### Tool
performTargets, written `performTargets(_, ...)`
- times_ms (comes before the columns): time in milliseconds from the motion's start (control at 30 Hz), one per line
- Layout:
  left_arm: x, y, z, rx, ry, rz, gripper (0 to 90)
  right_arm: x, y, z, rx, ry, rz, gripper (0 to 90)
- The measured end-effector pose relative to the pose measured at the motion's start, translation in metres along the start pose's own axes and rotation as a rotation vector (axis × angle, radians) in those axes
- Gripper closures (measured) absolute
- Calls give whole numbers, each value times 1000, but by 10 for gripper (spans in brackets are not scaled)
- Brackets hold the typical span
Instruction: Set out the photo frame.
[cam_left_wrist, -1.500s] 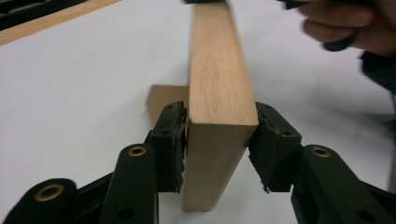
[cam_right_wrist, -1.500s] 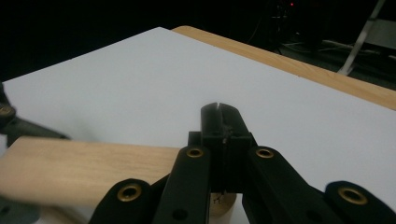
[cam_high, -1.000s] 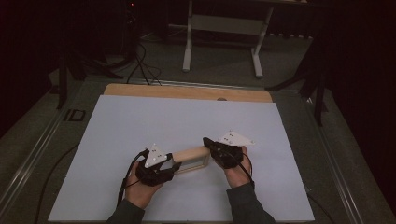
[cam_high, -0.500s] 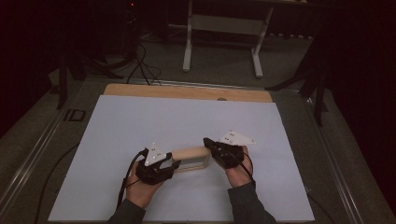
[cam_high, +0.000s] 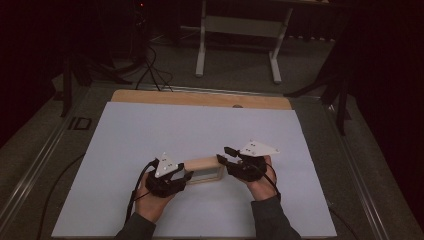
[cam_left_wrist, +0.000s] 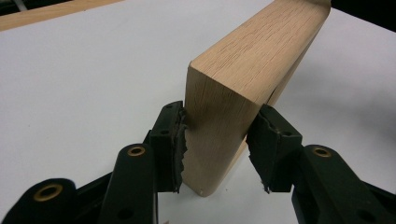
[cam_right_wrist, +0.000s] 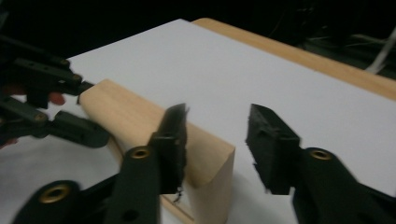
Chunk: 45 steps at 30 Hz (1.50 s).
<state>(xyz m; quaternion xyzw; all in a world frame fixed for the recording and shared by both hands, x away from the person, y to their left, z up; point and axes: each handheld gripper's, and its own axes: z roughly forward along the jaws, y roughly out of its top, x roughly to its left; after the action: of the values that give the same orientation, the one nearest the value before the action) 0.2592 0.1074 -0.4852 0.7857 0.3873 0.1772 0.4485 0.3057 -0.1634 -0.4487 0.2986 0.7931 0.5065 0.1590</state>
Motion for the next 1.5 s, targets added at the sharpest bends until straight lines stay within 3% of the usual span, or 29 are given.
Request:
performTargets(467,1,0,0,-3,-1,-6,578,2,-8,7,73,79,-21,391)
performTargets(667,2,0,1,-5,-1,-8,579,-1,-15,12,103,99,-26,371)
performTargets(967,3,0,1,-9,0,-8,583,-3,-20,16,142,91,-51,417)
performTargets(1167,3,0,1,-11,-2,-9,583,-8,-22,15,141,98,-46,489)
performTargets(1500,4,1,1,-23,-5,-11,583,-9,-22,15,133,91,-63,514)
